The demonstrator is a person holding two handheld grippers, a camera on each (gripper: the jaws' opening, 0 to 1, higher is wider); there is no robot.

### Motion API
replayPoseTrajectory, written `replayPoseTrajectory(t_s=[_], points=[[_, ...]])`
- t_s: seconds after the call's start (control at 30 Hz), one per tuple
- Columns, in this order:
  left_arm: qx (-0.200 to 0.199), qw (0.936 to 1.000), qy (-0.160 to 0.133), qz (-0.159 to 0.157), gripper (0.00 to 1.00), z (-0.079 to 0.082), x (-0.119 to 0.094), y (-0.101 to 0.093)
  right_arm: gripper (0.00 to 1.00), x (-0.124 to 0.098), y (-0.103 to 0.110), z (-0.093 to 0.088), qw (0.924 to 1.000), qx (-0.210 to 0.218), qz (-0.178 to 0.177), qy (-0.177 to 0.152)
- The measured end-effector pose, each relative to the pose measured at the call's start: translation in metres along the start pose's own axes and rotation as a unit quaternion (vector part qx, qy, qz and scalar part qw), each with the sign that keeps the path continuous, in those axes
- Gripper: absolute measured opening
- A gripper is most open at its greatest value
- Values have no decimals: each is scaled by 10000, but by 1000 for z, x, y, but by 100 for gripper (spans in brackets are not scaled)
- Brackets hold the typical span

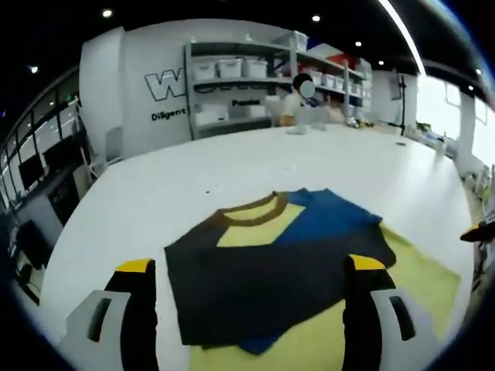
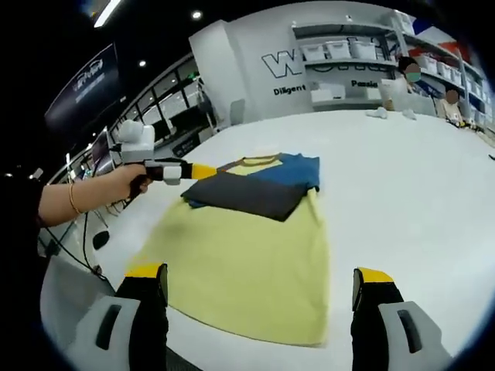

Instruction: Fold the garment on the visible template until the final outline fits inside the template.

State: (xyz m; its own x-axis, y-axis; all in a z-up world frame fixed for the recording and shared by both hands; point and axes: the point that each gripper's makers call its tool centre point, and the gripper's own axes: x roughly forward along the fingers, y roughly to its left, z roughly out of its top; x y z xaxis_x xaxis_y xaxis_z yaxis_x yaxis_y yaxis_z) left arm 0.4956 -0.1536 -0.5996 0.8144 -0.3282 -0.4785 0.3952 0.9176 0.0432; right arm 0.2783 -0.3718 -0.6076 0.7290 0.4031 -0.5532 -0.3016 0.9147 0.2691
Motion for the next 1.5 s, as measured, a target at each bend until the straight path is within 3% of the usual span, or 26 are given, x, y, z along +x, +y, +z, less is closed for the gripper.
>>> replayPoseTrajectory(t_s=[0.23, 0.53, 0.83, 0.97, 1.1, 1.5], points=[[-138, 9992, 52, 373, 89, -6, -9, 40, 99, 5, -1, -6, 9999, -62, -9, 115], [-387, 9960, 367, 718, 69, -38, -18, 85, 99, 7, -6, -8, 9995, -232, -154, 131], [-478, 9944, 680, 657, 57, -68, -19, 86, 98, 9, -8, -13, 9996, -127, -180, 163], [-482, 9948, 671, 596, 51, -70, -21, 81, 98, 9, -9, -14, 9995, -136, -210, 183], [-538, 9946, 756, 460, 38, -76, -21, 76, 97, 9, -11, -13, 9994, -165, -247, 182], [-490, 9943, 928, 204, 19, -85, -17, 62, 96, 11, -13, -17, 9990, -194, -300, 260]])
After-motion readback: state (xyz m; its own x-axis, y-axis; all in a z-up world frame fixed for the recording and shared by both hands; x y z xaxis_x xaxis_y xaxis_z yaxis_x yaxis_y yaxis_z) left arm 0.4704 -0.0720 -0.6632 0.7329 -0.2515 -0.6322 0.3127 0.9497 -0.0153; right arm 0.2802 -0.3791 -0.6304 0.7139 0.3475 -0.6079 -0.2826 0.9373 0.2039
